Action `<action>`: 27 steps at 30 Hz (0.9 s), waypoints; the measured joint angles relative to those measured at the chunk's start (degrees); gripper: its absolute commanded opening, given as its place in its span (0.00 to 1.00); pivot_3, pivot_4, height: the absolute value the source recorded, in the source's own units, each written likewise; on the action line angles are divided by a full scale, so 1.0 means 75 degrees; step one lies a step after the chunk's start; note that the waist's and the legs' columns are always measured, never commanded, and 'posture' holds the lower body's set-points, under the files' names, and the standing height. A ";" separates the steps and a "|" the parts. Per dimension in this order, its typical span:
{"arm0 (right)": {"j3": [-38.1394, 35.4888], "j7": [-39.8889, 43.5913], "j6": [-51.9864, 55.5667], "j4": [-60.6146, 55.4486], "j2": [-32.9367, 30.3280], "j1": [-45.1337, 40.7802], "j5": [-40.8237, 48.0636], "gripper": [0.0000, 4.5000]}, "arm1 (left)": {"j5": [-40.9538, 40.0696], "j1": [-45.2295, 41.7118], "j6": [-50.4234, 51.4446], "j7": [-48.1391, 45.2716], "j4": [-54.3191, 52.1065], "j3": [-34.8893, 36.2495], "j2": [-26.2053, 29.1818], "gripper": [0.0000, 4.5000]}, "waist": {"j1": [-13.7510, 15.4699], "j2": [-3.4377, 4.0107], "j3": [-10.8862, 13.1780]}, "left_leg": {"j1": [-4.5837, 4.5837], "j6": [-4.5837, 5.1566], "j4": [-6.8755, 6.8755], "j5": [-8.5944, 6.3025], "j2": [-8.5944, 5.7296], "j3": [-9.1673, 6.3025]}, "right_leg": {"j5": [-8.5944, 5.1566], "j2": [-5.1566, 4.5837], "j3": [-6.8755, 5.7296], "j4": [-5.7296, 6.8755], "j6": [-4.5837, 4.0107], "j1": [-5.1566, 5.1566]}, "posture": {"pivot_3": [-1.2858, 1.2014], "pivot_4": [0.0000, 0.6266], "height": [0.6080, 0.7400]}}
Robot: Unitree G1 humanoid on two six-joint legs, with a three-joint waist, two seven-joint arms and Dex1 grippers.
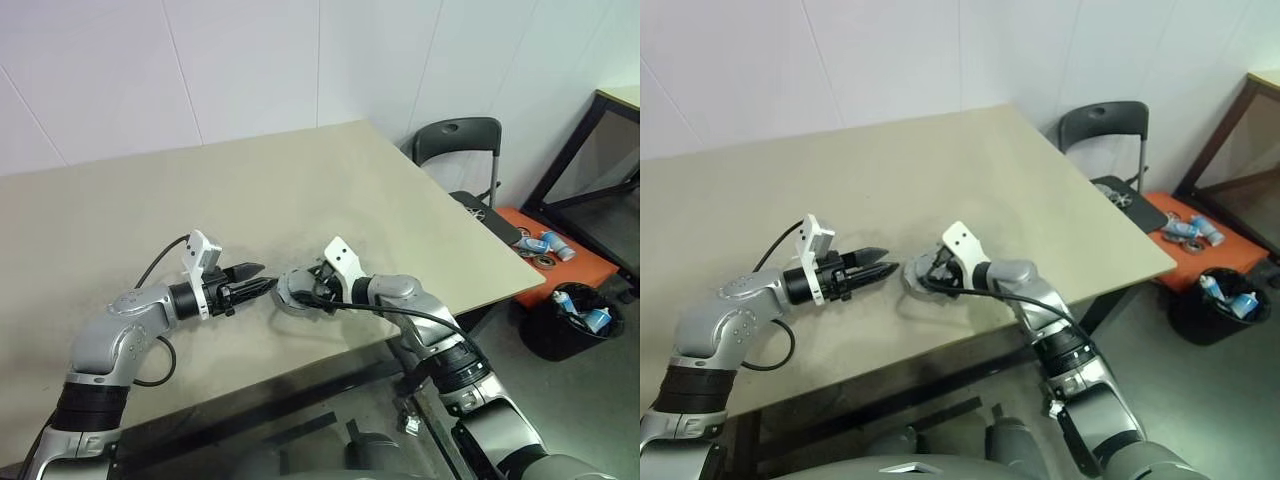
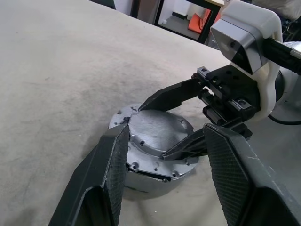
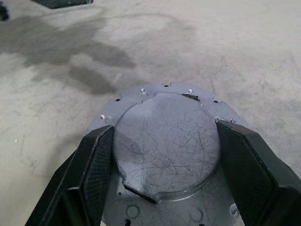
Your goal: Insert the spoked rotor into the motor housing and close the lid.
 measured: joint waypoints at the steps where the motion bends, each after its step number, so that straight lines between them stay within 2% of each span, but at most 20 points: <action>1: -0.0025 -0.0031 0.0002 0.0044 0.0052 -0.0014 0.0008 0.67 | -0.0004 0.0003 0.0004 0.0006 -0.0014 0.0000 0.0000 0.59 | -0.0005 0.0000 0.0000 | 0.0003 -0.0001 0.0000 0.0000 0.0000 0.0000 | 0.0000 0.0001 0.0001 0.0001 -0.0001 0.0002 | 0.52 0.00 1.00; 21: 0.0277 -0.0116 -0.0462 0.0253 0.0113 -0.0043 -0.0449 0.67 | -0.0139 0.0049 0.0031 0.0119 -0.0166 0.0000 0.0000 0.59 | -0.0025 -0.0002 -0.0005 | 0.0026 -0.0004 0.0001 0.0003 0.0004 -0.0003 | 0.0002 0.0011 0.0005 0.0006 -0.0006 0.0020 | 0.52 0.00 1.00; 27: 0.0367 -0.0111 -0.0842 0.0482 0.0097 0.0000 -0.0586 0.67 | -0.0140 0.0037 0.0031 0.0136 -0.0165 -0.0002 -0.0006 0.59 | -0.0016 -0.0001 -0.0004 | 0.0126 -0.0005 -0.0008 0.0001 0.0005 -0.0002 | -0.0015 0.0008 0.0004 -0.0008 -0.0031 0.0112 | 0.52 0.00 1.00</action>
